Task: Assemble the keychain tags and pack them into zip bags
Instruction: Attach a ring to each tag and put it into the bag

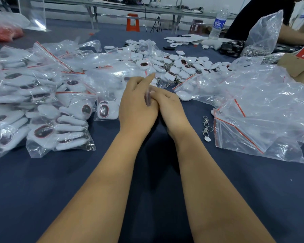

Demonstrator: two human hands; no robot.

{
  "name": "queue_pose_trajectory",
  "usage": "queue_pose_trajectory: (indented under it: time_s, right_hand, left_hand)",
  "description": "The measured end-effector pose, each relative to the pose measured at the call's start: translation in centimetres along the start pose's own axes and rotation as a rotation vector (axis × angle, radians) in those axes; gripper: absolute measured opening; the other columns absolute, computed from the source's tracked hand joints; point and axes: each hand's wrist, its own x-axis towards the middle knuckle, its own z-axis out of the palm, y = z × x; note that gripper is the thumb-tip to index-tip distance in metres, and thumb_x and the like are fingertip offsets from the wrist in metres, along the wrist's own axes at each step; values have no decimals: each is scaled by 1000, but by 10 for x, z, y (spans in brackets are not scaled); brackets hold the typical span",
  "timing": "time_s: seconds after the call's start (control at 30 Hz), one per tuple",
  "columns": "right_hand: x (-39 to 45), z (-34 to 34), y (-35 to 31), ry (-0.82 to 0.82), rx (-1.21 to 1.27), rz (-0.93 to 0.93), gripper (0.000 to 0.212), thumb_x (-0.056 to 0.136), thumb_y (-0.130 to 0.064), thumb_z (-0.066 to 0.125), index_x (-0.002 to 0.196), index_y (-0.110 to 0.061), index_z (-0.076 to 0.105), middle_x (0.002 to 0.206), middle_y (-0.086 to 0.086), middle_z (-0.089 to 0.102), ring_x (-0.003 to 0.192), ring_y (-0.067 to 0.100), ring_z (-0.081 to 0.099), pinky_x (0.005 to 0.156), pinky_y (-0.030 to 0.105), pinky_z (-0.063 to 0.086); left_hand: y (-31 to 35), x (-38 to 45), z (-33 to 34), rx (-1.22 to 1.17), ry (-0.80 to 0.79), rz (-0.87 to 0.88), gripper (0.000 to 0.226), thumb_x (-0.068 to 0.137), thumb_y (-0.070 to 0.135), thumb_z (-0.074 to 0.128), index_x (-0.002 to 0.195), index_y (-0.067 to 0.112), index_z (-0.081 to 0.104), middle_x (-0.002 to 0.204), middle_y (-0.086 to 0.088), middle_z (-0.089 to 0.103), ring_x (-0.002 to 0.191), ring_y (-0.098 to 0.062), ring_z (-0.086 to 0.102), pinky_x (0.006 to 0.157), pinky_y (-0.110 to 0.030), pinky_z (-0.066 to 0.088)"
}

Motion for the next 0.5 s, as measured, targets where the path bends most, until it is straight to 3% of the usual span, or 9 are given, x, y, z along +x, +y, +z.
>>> queue_pose_trajectory:
  time_s: [0.07, 0.13, 0.2, 0.3, 0.4, 0.5]
  right_hand:
    - [2, -1, -2, 18, -2, 13, 32, 93, -4, 48, 108, -10, 75, 108, 9, 73, 102, 19, 68, 96, 31, 51]
    - [3, -1, -3, 13, -59, 23, 33, 92, -5, 49, 102, -18, 78, 112, 8, 73, 110, 20, 65, 107, 40, 46]
    - [3, 2, -2, -25, -134, 4, 32, 93, -2, 48, 108, -10, 75, 115, 12, 72, 107, 19, 64, 108, 42, 44]
    - [3, 7, 2, 12, -252, -44, 29, 92, 1, 52, 114, -4, 71, 105, 14, 73, 93, 24, 67, 93, 40, 53]
    - [8, 9, 2, 202, -376, -107, 26, 86, 0, 57, 98, -15, 75, 71, -4, 63, 62, 7, 53, 67, 25, 46]
    - [12, 13, -4, 289, -286, -163, 28, 86, 0, 56, 81, -25, 68, 63, -5, 57, 58, 10, 52, 62, 24, 46]
  left_hand:
    - [1, 2, 0, -86, 48, -62, 52, 87, 9, 57, 134, 32, 57, 109, 21, 52, 90, -7, 59, 86, -27, 52]
    - [2, 4, -4, -191, 122, -144, 44, 90, 12, 56, 130, 31, 61, 108, 18, 62, 89, -5, 62, 86, -27, 54]
    - [2, 6, -8, -302, 185, -216, 43, 88, 8, 56, 124, 31, 66, 97, 20, 67, 86, 1, 64, 81, -21, 54]
    - [3, 6, -13, -340, 197, -221, 44, 85, 4, 55, 117, 32, 68, 92, 18, 69, 85, 4, 64, 78, -18, 54]
    - [3, 5, -14, -290, 198, -185, 39, 83, 6, 57, 111, 31, 66, 90, 15, 66, 73, 6, 58, 67, -11, 48]
    - [-2, 8, -14, -101, 135, -210, 32, 85, 20, 61, 115, 31, 63, 91, 14, 62, 71, 1, 57, 66, -17, 46]
